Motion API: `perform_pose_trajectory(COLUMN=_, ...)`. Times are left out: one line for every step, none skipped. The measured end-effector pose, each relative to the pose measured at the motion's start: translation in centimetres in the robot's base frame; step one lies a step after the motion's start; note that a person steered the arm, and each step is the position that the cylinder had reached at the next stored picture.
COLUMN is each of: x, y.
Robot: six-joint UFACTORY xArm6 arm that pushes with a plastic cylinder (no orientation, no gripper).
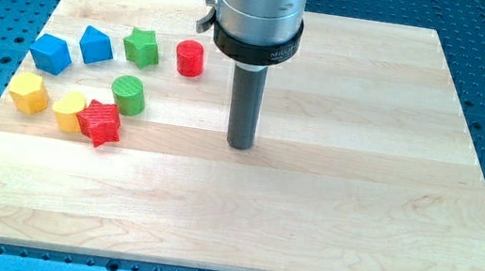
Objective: Push the red circle into the green star
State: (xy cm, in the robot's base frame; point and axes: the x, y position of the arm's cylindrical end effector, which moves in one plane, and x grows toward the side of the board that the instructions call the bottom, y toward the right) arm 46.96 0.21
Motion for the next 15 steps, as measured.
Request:
perform_pose_trajectory(x=0.0, y=0.1)
perform_pose_trajectory(x=0.0, y=0.1)
perform_pose_trajectory(x=-1.1, y=1.0)
perform_pose_trajectory(x=-6.2, y=-1.8)
perform_pose_trajectory(x=-10.7, y=-5.7)
perform_pose_trajectory(x=-11.0, y=-9.3)
perform_pose_trajectory(x=-9.7, y=-7.6)
perform_pose_trajectory(x=-12.2, y=-3.6)
perform_pose_trajectory(x=-15.7, y=-4.2)
perform_pose_trajectory(x=-16.2, y=-6.8)
perform_pose_trajectory(x=-15.2, y=-7.8)
perform_pose_trajectory(x=-14.4, y=-7.8)
perform_pose_trajectory(x=-14.4, y=-8.7)
perform_pose_trajectory(x=-14.1, y=-9.8)
perform_pose_trajectory(x=-12.6, y=-10.4)
